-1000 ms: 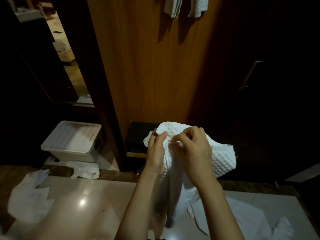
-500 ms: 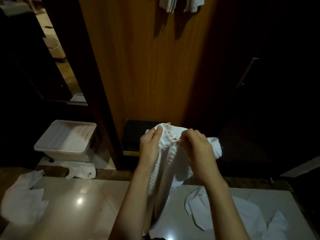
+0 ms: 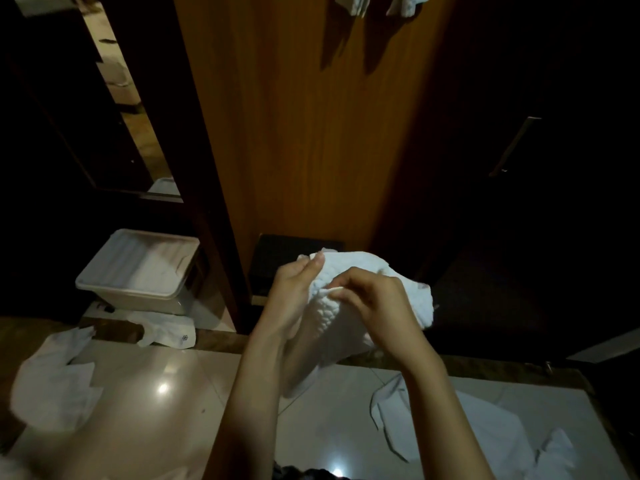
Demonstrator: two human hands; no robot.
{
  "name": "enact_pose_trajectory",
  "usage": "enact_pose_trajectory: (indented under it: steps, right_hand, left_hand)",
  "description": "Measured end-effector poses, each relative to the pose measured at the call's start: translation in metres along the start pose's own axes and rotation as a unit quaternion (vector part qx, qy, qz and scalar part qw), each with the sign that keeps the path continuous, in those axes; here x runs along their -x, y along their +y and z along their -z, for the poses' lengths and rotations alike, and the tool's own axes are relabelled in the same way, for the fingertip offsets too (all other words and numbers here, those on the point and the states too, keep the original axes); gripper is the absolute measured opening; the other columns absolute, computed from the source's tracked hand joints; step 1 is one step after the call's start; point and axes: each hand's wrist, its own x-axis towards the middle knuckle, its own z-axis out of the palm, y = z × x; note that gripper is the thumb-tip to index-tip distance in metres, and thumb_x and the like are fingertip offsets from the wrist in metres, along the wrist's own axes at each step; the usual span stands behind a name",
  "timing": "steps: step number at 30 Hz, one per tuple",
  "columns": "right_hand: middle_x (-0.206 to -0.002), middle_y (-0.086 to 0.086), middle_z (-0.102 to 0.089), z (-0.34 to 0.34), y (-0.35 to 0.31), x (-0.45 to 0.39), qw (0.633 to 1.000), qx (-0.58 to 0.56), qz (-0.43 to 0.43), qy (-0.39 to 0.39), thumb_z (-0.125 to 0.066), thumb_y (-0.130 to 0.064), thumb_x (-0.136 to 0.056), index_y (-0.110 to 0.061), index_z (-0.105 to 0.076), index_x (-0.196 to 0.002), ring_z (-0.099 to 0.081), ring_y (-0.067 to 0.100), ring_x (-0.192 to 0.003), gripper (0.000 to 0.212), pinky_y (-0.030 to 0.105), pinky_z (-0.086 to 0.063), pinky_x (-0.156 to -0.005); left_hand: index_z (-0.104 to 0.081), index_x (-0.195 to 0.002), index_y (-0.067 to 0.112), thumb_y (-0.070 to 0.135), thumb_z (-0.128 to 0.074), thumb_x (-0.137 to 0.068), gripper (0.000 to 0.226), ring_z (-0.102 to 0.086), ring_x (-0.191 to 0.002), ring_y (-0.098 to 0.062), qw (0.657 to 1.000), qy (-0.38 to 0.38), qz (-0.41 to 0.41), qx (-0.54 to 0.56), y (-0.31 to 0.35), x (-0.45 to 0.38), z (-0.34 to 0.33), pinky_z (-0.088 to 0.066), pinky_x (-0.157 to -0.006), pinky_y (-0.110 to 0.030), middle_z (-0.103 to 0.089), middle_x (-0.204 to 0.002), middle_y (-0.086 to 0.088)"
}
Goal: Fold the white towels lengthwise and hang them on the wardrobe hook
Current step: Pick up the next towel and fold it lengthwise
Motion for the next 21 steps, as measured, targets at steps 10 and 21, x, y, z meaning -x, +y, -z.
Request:
enact_pose_trajectory:
  steps: [10, 21]
  right_hand:
    - [-0.078, -0.011, -0.069, 0.012, -0.001, -0.002, 0.985, -0.132, -0.044, 0.099, -0.064, -0.009, -0.086, -0.026, -0.067, -0.079, -0.063, -0.002, -0.08, 0.019, 0.009, -0.045, -0.073]
    - [-0.073, -0.014, -0.067, 0.018, -0.003, 0.007, 0.982, -0.096, -0.097, 0.129, -0.067, -0.017, -0.085, -0.028, -0.067, -0.076, -0.063, -0.003, -0.075, 0.015, 0.01, -0.044, -0.067]
  left_hand:
    - [-0.06, -0.105, -0.008, 0.022, -0.042, -0.099, 0.036, -0.067, -0.07, -0.014, 0.996, -0.089, -0.001, 0.004, 0.007, 0.009, -0.019, -0.053, -0.06, -0.02, -0.067, -0.082, -0.013]
    - [-0.062, -0.11, -0.007, 0.024, -0.031, -0.102, 0.044, -0.068, -0.075, -0.007, 0.994, -0.101, -0.005, -0.048, 0.008, 0.013, -0.027, -0.052, -0.064, -0.014, -0.068, -0.093, -0.017]
